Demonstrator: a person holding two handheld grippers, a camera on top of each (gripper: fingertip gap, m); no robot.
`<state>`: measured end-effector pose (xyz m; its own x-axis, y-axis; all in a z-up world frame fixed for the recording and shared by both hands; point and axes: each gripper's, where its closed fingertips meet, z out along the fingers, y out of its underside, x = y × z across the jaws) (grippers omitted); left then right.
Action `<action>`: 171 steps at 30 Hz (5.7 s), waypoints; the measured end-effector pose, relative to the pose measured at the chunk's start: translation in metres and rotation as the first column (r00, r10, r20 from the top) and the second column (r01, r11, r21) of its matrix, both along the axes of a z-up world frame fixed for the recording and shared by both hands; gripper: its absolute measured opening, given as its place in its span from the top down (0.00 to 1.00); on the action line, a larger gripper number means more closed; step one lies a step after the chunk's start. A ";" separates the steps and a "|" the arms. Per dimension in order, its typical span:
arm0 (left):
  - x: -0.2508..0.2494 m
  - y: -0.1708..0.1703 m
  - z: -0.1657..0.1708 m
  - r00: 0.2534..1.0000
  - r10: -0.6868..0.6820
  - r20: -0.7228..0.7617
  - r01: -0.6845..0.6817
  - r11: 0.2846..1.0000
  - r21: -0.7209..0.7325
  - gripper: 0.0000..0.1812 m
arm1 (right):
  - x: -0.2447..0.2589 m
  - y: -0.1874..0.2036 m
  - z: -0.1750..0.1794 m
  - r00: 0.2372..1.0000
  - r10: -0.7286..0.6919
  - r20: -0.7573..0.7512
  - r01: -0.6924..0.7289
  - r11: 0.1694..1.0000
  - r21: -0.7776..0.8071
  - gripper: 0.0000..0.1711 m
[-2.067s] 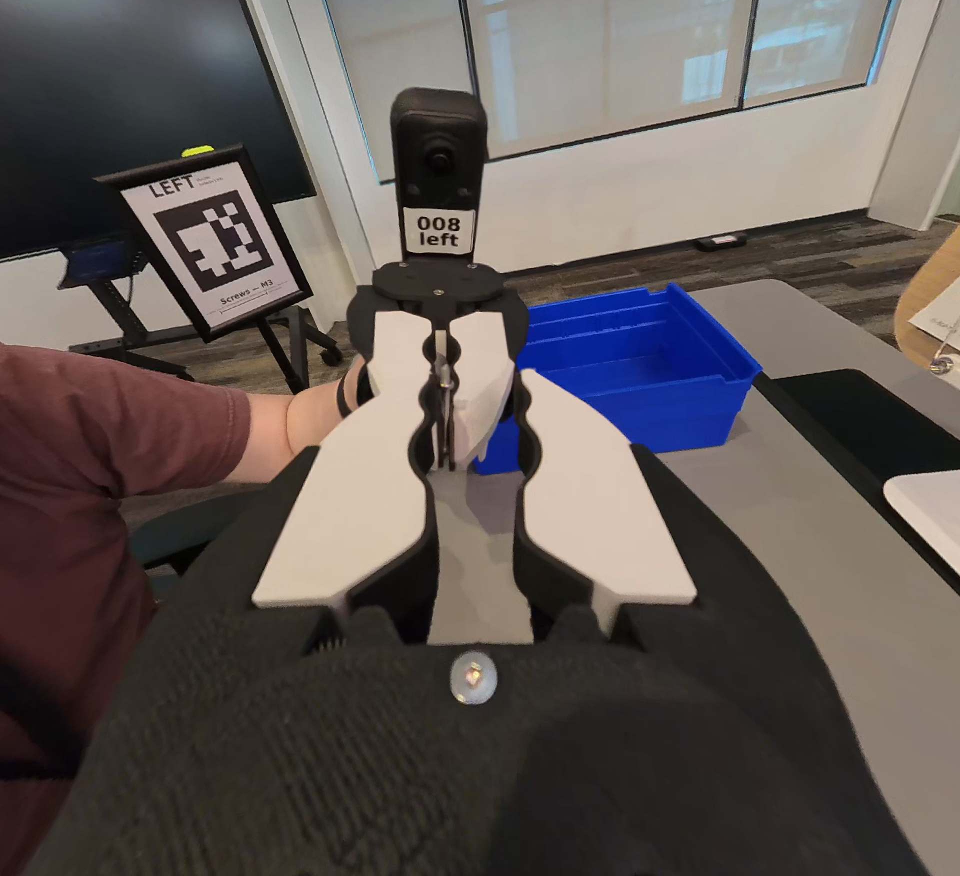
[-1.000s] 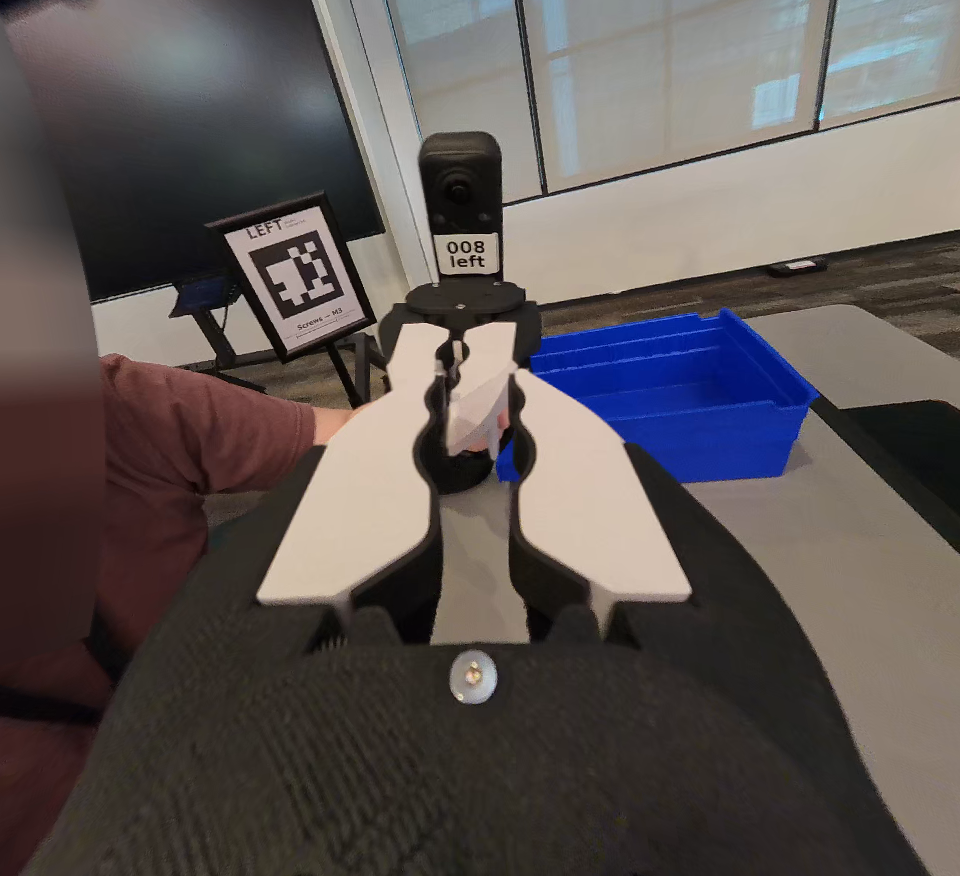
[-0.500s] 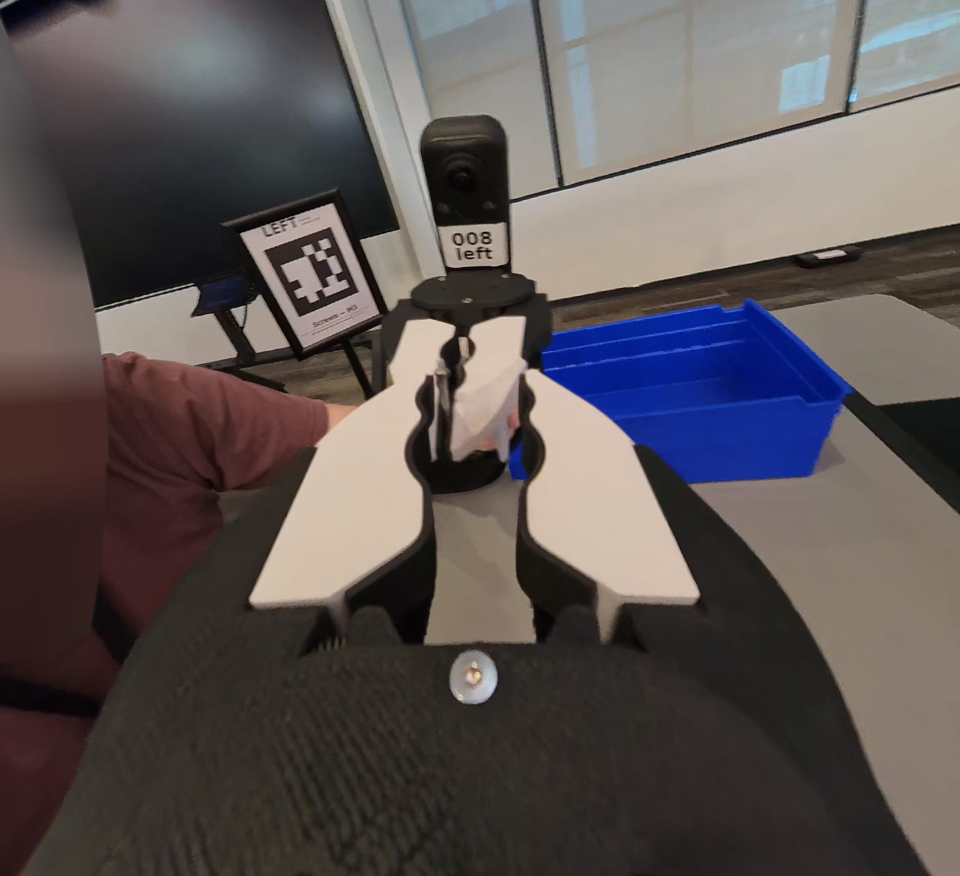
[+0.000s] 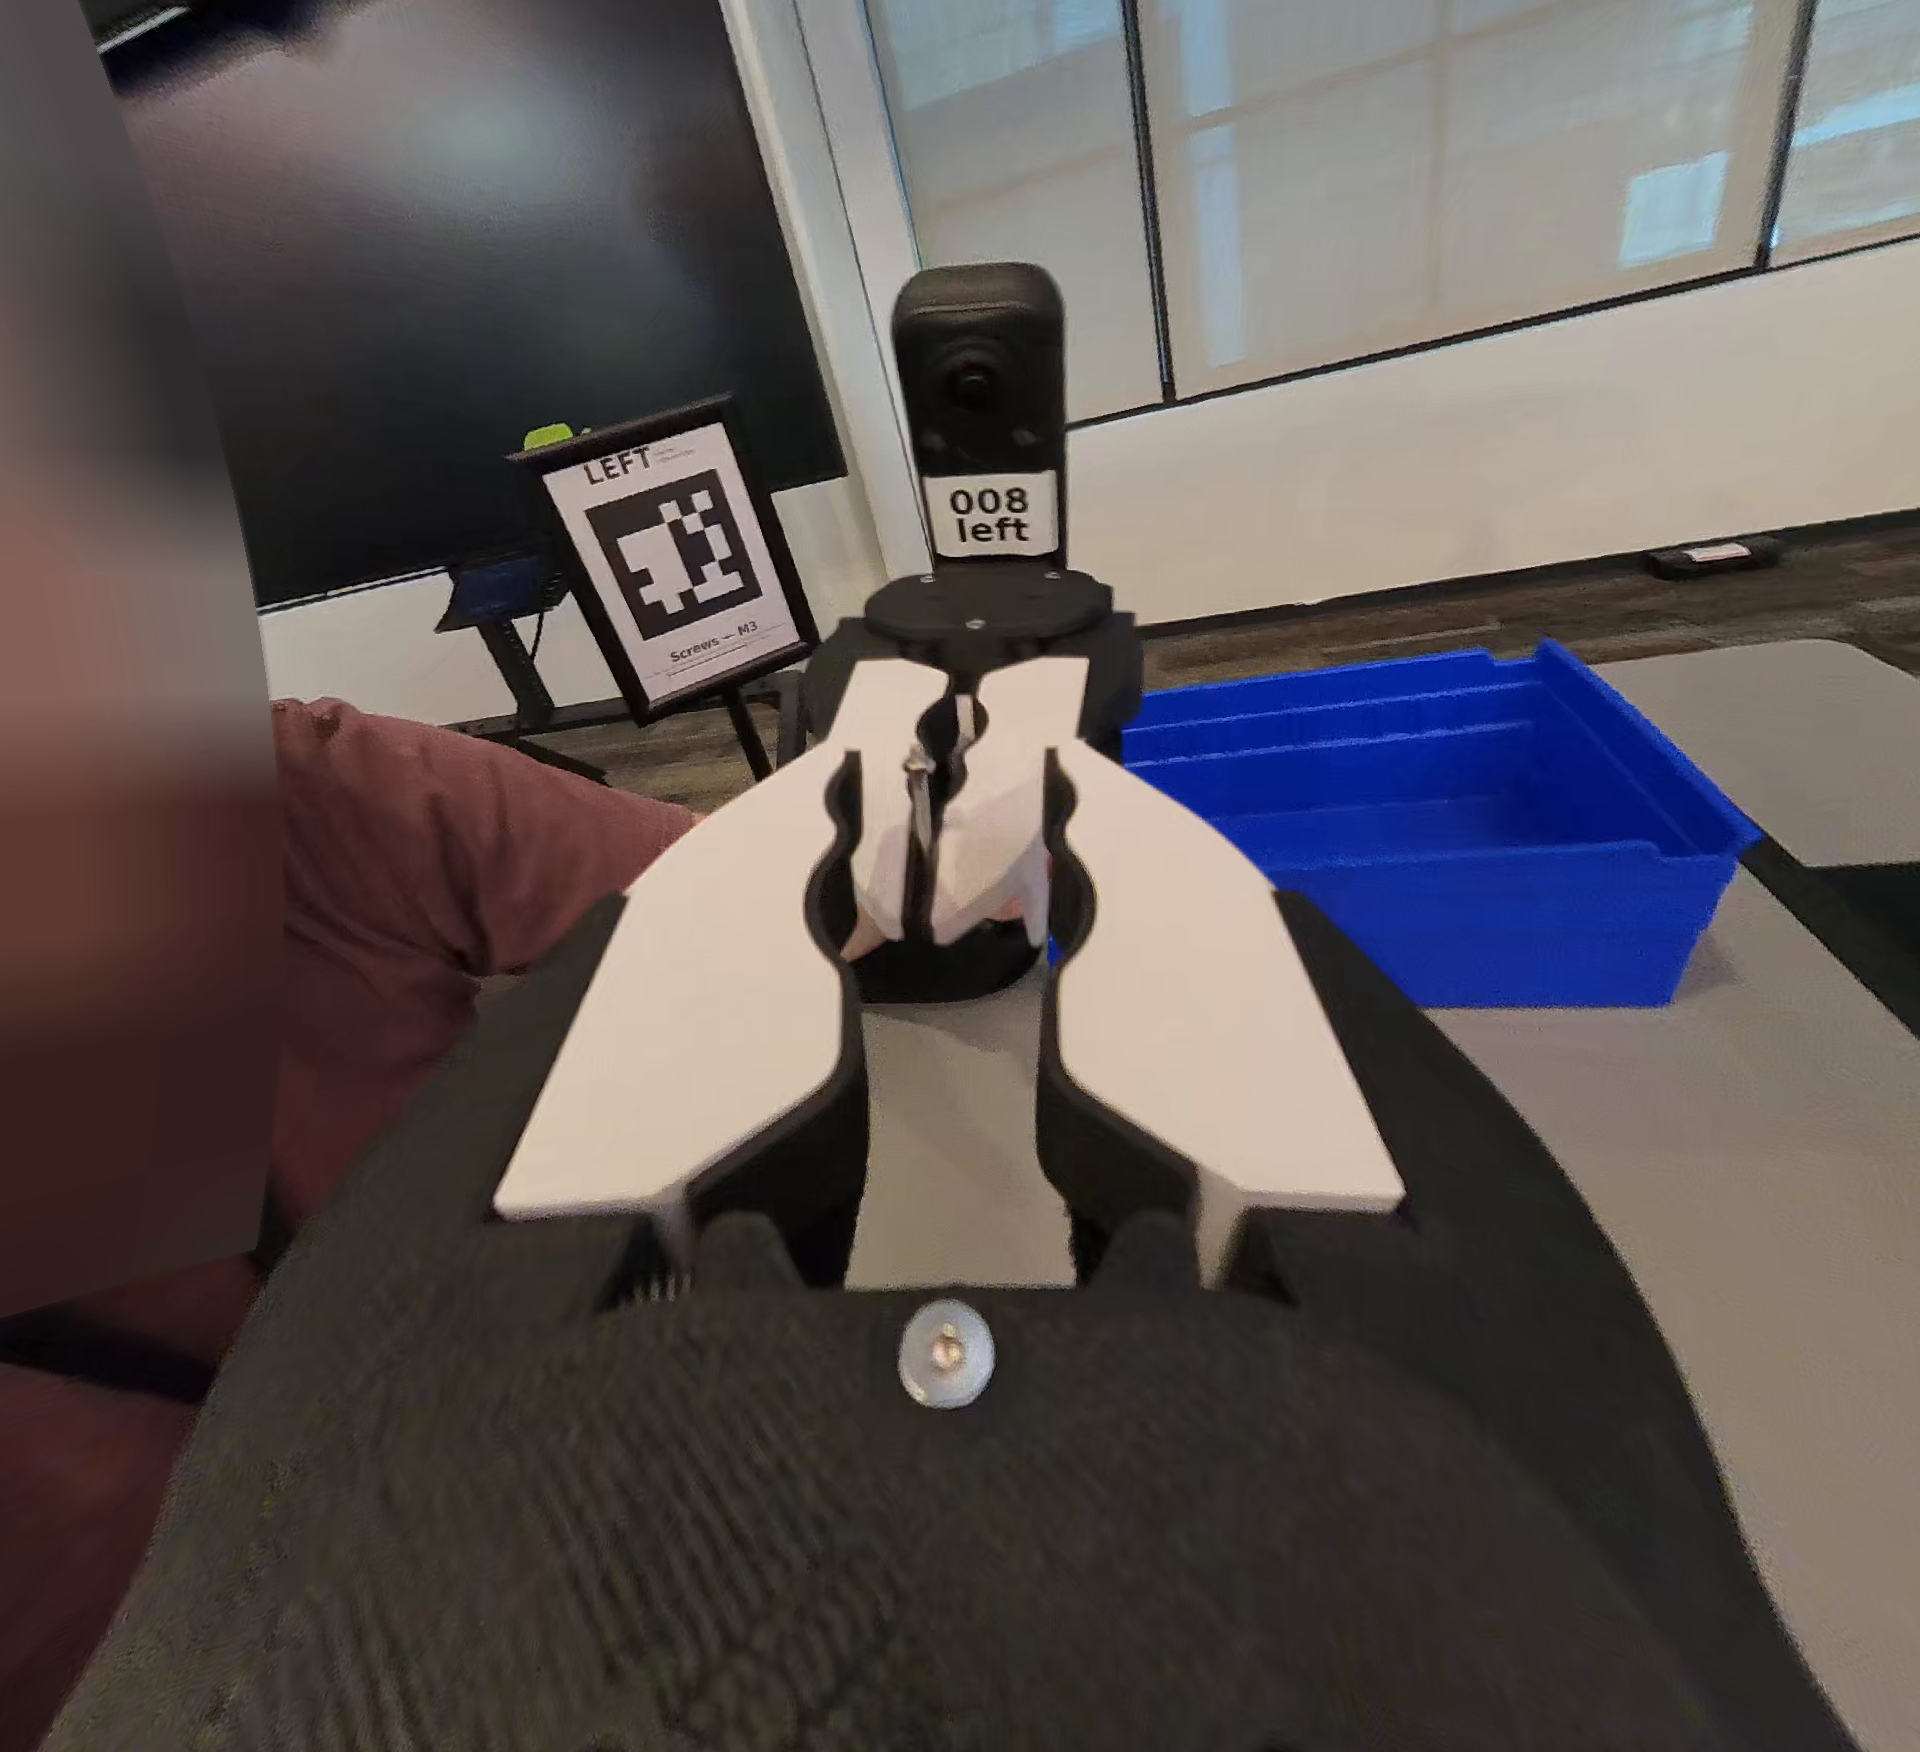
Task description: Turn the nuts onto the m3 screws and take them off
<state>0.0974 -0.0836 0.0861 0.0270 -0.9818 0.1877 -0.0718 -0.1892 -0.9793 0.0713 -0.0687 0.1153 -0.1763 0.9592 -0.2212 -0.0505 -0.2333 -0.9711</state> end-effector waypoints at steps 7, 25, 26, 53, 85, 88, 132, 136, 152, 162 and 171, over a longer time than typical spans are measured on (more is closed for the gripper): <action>0.000 -0.003 0.003 1.000 -0.005 0.014 0.005 1.000 0.001 0.99 | 0.003 0.010 -0.002 0.999 -0.047 0.008 0.047 0.999 0.007 0.79; 0.000 -0.006 0.006 1.000 -0.020 0.024 0.020 1.000 -0.001 0.99 | 0.009 0.002 0.013 0.998 -0.047 -0.047 0.048 0.998 0.028 0.82; 0.001 -0.006 0.005 1.000 -0.021 0.021 0.021 1.000 0.000 0.99 | 0.006 -0.002 0.013 0.999 -0.031 -0.045 0.033 0.999 0.029 0.82; 0.001 -0.008 0.007 1.000 -0.023 0.021 0.023 1.000 0.008 0.99 | -0.002 -0.008 0.007 1.000 0.002 -0.023 -0.001 1.000 0.020 0.82; 0.004 -0.013 0.007 0.999 -0.029 0.012 0.029 0.999 0.024 0.99 | 0.001 -0.017 0.009 0.998 0.063 -0.016 -0.063 0.998 0.018 0.84; 0.004 -0.014 0.008 0.999 -0.030 0.012 0.029 0.999 0.024 0.99 | 0.000 -0.019 0.008 0.997 0.072 -0.009 -0.071 0.997 0.019 0.87; 0.020 -0.054 -0.014 0.934 -0.357 0.003 0.349 0.912 -0.215 0.99 | 0.285 0.029 -0.248 -0.018 0.055 0.998 0.335 0.941 -0.046 0.98; 0.020 -0.056 -0.014 0.933 -0.360 0.000 0.352 0.912 -0.211 0.99 | 0.286 0.030 -0.260 -0.006 0.114 0.993 0.378 0.920 -0.103 0.98; 0.017 -0.058 -0.008 0.932 -0.363 0.010 0.358 0.913 -0.195 0.99 | 0.281 0.036 -0.251 0.048 0.084 0.995 0.410 0.907 -0.096 0.92; 0.017 -0.031 -0.005 0.985 -0.172 0.010 0.172 0.981 -0.086 0.99 | 0.191 0.033 -0.084 0.513 -0.533 0.673 0.235 0.841 0.487 0.87; 0.008 -0.018 0.008 0.998 -0.048 0.038 0.047 0.999 0.020 0.99 | 0.041 -0.016 0.035 0.977 -0.204 0.055 0.188 0.958 0.218 0.84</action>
